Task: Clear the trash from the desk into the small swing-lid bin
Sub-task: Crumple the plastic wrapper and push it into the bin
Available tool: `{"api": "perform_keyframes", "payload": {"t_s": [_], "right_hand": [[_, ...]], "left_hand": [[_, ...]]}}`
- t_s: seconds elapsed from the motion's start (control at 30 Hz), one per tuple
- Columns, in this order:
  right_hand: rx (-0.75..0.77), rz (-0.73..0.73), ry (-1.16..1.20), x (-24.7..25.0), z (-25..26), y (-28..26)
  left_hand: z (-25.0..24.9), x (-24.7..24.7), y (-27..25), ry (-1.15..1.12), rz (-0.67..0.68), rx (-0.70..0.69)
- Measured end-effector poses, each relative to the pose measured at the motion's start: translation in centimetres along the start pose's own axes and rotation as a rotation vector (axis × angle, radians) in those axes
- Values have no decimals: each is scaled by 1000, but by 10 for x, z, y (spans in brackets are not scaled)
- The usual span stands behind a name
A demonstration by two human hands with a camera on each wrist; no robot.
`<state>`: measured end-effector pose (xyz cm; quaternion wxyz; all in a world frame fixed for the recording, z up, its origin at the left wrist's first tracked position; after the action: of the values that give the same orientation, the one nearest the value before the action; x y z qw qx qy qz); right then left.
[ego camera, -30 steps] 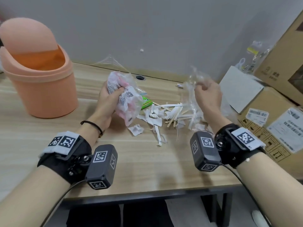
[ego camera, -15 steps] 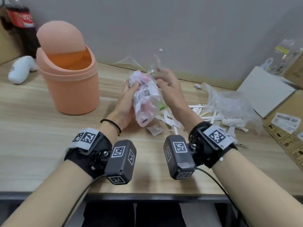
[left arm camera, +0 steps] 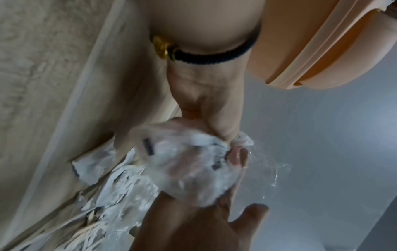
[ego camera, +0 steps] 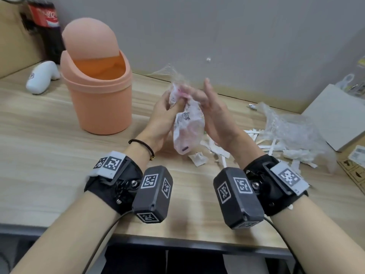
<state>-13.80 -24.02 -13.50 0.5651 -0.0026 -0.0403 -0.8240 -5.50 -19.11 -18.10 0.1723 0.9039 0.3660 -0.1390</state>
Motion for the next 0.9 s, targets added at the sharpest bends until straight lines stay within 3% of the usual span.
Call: {"api": "perform_keyframes", "payload": {"t_s": [0.17,0.3,0.4,0.53,0.67,0.77,0.9], "right_hand": [[36,-188,-164,30,-4,5],[-156,-56,-128,21,-32,4],[-211,39,-78,10,-45,1],[-121,-31,-124,14,-41,4],[-33,-148,-168,31,-29,5],[41,-228,-241,41,-19,5],[136,-236,-185,39,-2,7]], "left_hand": [[-6,14,1,-2,-60,-85],[-12,12,-1,36,-64,-139],[-11,15,3,36,-90,-139],[-7,-2,-2,80,16,-67],[-7,-16,-7,-75,118,-3],[-7,-14,-9,-149,103,28],[2,-18,-9,-53,137,69]]}}
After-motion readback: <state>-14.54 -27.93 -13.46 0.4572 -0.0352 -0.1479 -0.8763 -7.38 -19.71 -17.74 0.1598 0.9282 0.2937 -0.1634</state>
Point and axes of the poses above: each hand's wrist, its own y-axis towards the middle knuckle, its own x-axis out of the back of the hand, z = x × y, the point moved 10 cm from there along y, towards the middle knuckle, and after that the axes turned 1 degree about -x, right-handed, at the moved point
